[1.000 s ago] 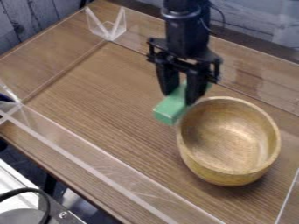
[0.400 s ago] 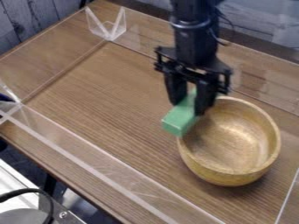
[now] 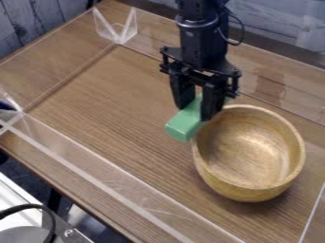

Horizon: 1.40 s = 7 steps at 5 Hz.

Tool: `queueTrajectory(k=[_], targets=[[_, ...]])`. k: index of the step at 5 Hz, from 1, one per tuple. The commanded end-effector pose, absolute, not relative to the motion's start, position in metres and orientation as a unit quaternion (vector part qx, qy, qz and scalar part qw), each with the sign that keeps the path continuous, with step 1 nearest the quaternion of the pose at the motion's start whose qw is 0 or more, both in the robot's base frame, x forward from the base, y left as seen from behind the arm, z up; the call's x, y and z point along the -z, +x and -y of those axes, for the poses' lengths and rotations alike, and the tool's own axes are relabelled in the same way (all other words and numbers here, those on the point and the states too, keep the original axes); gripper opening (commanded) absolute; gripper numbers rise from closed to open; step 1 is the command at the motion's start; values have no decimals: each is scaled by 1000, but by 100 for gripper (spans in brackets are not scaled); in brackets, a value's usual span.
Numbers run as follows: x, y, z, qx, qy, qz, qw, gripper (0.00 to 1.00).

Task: Remove the green block from inside the brown bowl and put it on the table

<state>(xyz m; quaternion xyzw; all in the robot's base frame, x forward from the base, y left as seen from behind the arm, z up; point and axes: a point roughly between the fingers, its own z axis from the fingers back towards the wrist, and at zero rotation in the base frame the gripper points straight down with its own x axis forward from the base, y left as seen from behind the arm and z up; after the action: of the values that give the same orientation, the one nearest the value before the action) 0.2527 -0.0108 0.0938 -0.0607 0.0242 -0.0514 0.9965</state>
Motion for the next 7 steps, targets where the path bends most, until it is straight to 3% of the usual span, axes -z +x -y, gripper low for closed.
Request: queueTrajectory(k=[1,3,6,7], targets=[[-107,265,-2,43,-54,7,998,0],[-94,273,-46,18,-41,3,999,0],[-56,279,-89,1,-19,-11,1000,0],[-59,279,-89,-3,-19,-11,1000,100]])
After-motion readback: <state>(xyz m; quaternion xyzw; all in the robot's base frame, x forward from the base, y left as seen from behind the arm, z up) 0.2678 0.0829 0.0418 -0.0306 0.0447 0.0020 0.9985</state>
